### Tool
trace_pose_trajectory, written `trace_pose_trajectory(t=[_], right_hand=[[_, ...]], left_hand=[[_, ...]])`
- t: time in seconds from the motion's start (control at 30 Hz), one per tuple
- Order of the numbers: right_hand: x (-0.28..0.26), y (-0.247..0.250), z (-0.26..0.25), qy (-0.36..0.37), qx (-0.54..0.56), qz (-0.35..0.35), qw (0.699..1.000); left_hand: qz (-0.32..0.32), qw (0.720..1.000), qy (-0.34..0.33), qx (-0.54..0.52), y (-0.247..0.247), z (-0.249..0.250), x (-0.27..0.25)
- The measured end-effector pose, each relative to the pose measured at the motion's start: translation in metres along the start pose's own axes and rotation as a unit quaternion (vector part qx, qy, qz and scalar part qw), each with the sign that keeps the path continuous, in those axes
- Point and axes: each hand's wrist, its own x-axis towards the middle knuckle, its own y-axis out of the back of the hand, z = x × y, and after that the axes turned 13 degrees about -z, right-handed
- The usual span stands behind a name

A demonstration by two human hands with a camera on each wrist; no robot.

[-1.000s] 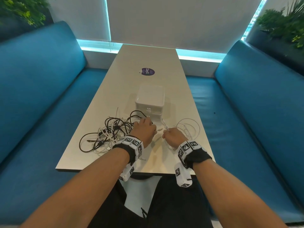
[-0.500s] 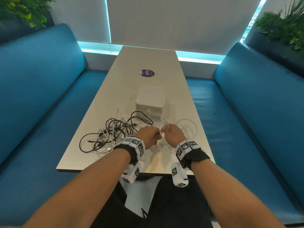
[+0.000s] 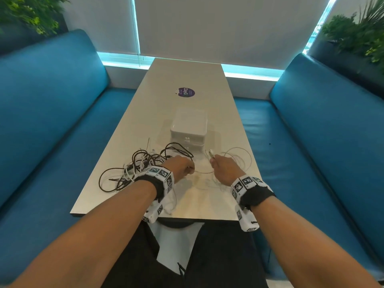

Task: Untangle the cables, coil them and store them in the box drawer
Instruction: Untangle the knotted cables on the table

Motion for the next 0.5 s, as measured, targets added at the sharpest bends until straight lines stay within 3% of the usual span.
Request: trace_pose_trajectory(t=[0.1,0.23,0.3,0.4,0.5], right_hand=[[-0.001,0.003,-0.021,0.055,0.034,0.011,0.998],[-0.003,0.003,-0.046,0.1,0.205,-0.009,0.974],[-0.005,0.002,-0.055,0.113,0.214,-0.016,0.97],[0.001,-0.004,-0.047,0.1,0.067,-0.024,0.992],[0.002,-0.008,-0.02,0.04,-0.133,-0.035,0.99]], left_hand=[[0.001,0.999,0.003,0.039,-0.003,0.006,0.007],[0.015,0.998,0.024,0.054,-0.011,0.008,0.014],[0.008,0.997,0.041,0.06,-0.013,0.012,0.014],[-0.011,0.997,0.028,0.064,-0.015,0.011,0.013],[-0.013,0.995,0.04,0.088,-0.008,-0.002,0.013]])
